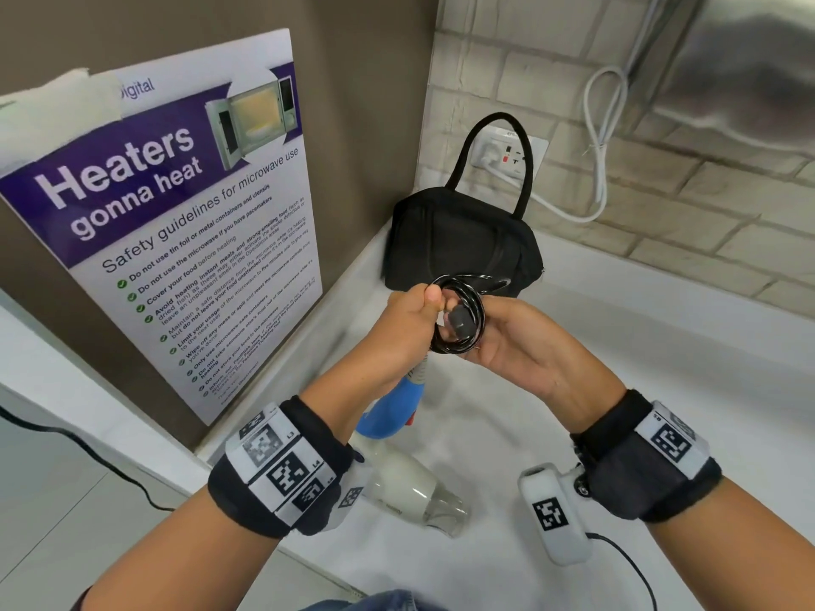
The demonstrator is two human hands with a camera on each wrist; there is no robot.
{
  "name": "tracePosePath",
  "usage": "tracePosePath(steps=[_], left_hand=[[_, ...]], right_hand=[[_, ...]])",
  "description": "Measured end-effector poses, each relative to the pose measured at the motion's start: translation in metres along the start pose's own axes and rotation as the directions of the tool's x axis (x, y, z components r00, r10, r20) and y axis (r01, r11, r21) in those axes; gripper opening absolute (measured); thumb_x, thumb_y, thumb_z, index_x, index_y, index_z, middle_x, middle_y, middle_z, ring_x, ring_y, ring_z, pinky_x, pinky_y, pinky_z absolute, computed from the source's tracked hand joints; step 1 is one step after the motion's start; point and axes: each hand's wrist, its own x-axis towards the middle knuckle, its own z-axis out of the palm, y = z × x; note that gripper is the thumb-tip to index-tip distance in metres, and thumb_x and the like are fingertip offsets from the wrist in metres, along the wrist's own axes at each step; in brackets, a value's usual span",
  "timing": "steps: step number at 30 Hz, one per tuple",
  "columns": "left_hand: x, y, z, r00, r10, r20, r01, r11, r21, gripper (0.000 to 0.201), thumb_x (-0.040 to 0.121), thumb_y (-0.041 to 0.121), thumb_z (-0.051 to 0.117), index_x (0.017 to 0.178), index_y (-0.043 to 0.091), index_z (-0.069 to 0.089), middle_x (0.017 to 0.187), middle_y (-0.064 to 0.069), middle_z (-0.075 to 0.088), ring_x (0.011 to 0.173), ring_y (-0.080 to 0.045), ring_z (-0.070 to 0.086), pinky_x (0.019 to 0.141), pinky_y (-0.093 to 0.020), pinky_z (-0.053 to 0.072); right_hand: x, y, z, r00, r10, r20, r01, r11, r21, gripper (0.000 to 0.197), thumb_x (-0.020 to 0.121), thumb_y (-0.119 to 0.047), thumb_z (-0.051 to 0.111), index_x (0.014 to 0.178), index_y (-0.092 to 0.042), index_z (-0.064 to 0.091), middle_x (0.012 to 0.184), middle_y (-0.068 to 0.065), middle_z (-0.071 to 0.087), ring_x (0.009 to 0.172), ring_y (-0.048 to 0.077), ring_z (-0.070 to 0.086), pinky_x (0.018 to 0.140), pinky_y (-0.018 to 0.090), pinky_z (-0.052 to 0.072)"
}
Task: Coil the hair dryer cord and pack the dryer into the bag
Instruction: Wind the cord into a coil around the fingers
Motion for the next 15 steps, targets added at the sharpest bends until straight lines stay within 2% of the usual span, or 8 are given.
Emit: tracePosePath(steps=[4, 6, 8, 9, 10, 12, 14, 15], left_hand=[[0.005, -0.001, -0.002, 0.998, -0.012, -0.065, 0.014, 0.999, 0.030, 0.042, 0.101, 0.039, 0.024, 0.119, 0.016, 0.054, 0.129, -0.009, 0.051, 0.113, -0.019, 0.053, 0.091, -0.029, 0.043], [0.007, -0.002, -0.002, 0.997, 0.000, -0.074, 0.004, 0.999, 0.050, 0.041, 0.101, 0.038, 0.024, 0.118, 0.015, 0.054, 0.129, -0.008, 0.048, 0.111, -0.018, 0.052, 0.087, -0.027, 0.040], [0.007, -0.001, 0.000, 0.997, 0.036, -0.072, -0.030, 0.996, 0.083, 0.038, 0.102, 0.035, 0.025, 0.112, 0.013, 0.055, 0.125, -0.008, 0.044, 0.107, -0.017, 0.050, 0.083, -0.024, 0.037], [0.007, -0.002, 0.001, 0.996, 0.057, -0.073, -0.050, 0.995, 0.090, 0.036, 0.102, 0.034, 0.027, 0.109, 0.014, 0.056, 0.124, -0.009, 0.044, 0.106, -0.017, 0.050, 0.080, -0.021, 0.038], [0.008, -0.003, 0.004, 0.995, 0.064, -0.075, -0.058, 0.995, 0.085, 0.035, 0.101, 0.033, 0.028, 0.107, 0.014, 0.056, 0.124, -0.010, 0.045, 0.105, -0.017, 0.051, 0.075, -0.017, 0.038], [0.011, -0.005, 0.007, 0.994, 0.054, -0.090, -0.050, 0.997, 0.053, 0.038, 0.101, 0.035, 0.027, 0.110, 0.014, 0.057, 0.122, -0.010, 0.052, 0.104, -0.017, 0.054, 0.071, -0.015, 0.038], [0.013, -0.005, 0.007, 0.992, 0.038, -0.121, -0.041, 0.999, -0.022, 0.040, 0.102, 0.033, 0.026, 0.114, 0.009, 0.056, 0.114, -0.008, 0.062, 0.100, -0.017, 0.059, 0.076, -0.018, 0.044], [0.013, -0.005, 0.006, 0.991, 0.030, -0.128, -0.040, 0.996, -0.077, 0.040, 0.102, 0.031, 0.027, 0.115, 0.008, 0.057, 0.109, -0.006, 0.065, 0.097, -0.016, 0.061, 0.079, -0.021, 0.047]], right_hand=[[-0.006, -0.008, -0.002, 0.996, 0.037, 0.078, -0.045, 0.994, 0.099, 0.035, 0.087, -0.013, 0.040, 0.115, -0.008, 0.060, 0.092, 0.002, 0.071, 0.085, 0.015, 0.066, 0.084, 0.032, 0.048], [-0.010, -0.010, 0.000, 0.994, 0.028, 0.109, -0.034, 0.998, 0.056, 0.030, 0.085, -0.013, 0.045, 0.110, -0.011, 0.062, 0.092, 0.000, 0.070, 0.090, 0.015, 0.064, 0.084, 0.032, 0.046], [-0.011, -0.006, 0.005, 0.998, -0.007, 0.057, 0.014, 0.991, -0.133, 0.009, 0.088, -0.015, 0.055, 0.089, -0.014, 0.064, 0.076, -0.007, 0.068, 0.082, 0.009, 0.064, 0.082, 0.029, 0.047], [-0.010, -0.003, 0.008, 0.999, -0.038, 0.007, 0.038, 0.970, -0.241, 0.007, 0.089, -0.018, 0.059, 0.084, -0.016, 0.064, 0.070, -0.010, 0.067, 0.077, 0.005, 0.065, 0.080, 0.026, 0.049], [-0.009, -0.001, 0.011, 0.997, -0.071, -0.027, 0.059, 0.943, -0.329, 0.005, 0.088, -0.022, 0.061, 0.087, -0.018, 0.064, 0.069, -0.012, 0.067, 0.076, 0.003, 0.065, 0.079, 0.024, 0.050], [-0.004, 0.003, 0.013, 0.986, -0.146, -0.084, 0.089, 0.876, -0.473, 0.021, 0.087, -0.027, 0.063, 0.106, -0.018, 0.062, 0.087, -0.007, 0.072, 0.087, 0.009, 0.068, 0.076, 0.026, 0.053], [-0.002, 0.005, 0.011, 0.965, -0.229, -0.129, 0.106, 0.789, -0.606, 0.031, 0.087, -0.024, 0.064, 0.117, -0.020, 0.056, 0.106, 0.000, 0.069, 0.098, 0.019, 0.067, 0.069, 0.026, 0.053], [-0.004, 0.006, 0.011, 0.957, -0.264, -0.122, 0.124, 0.750, -0.650, 0.033, 0.088, -0.019, 0.062, 0.120, -0.021, 0.055, 0.110, 0.001, 0.068, 0.100, 0.019, 0.067, 0.070, 0.025, 0.054]])
